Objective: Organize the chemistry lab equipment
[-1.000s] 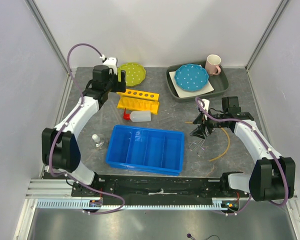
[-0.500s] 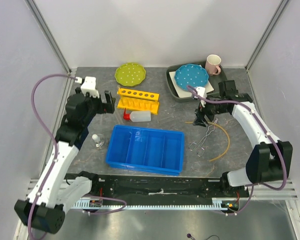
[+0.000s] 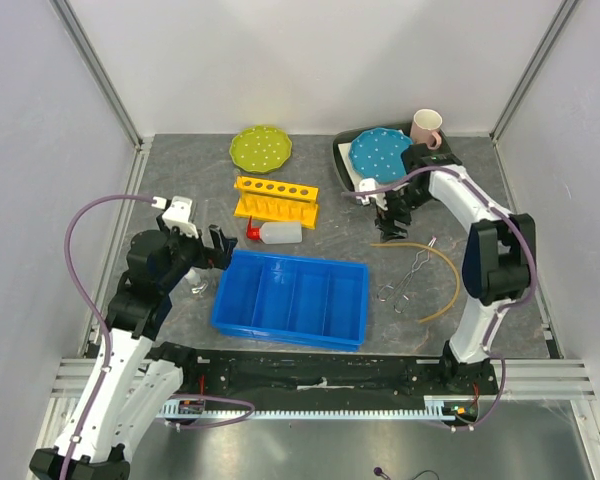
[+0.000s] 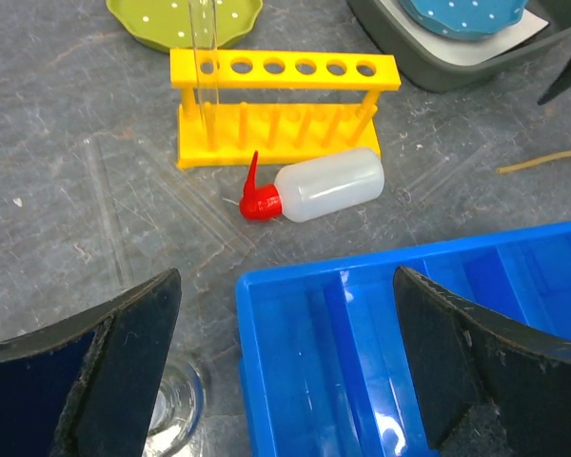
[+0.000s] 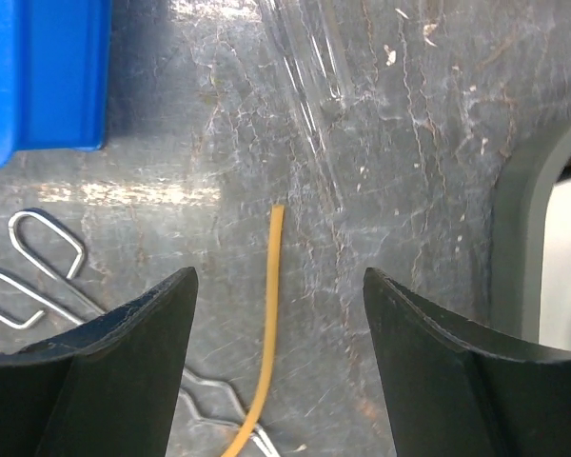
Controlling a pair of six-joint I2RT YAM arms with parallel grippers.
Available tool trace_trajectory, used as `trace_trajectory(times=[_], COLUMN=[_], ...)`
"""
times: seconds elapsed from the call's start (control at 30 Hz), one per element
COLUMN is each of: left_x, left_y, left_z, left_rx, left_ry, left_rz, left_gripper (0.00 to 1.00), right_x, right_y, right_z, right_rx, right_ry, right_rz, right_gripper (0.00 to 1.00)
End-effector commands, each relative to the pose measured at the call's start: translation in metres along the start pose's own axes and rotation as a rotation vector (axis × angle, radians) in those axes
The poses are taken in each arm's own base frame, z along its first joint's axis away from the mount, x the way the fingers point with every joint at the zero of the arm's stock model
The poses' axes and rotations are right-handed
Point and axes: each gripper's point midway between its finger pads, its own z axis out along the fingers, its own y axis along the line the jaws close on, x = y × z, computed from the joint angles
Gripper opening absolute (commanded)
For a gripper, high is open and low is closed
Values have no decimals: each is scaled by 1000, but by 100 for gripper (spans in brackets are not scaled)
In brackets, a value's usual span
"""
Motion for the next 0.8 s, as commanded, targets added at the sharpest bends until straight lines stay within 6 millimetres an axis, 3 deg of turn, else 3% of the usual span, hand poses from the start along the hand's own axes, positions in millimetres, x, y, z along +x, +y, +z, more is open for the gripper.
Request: trace_trajectory(times=[0.0,0.37,0.77], left_x=[12,33,39], left_y=[-5,1,2], left_z=[-5,2,6], left_rx=[17,-14,-20], left_ry=[18,94,120], left_rz=[-82,-103,-105], left_gripper=[98,97,97], right_x=[-5,2,8], right_y=[-15,-15,-26], right_z=[12,58,84], right_rx=[-36,-138,-155], right_ry=[28,31,73], right_rz=[-157,-176,-203], right_gripper=[77,65,59])
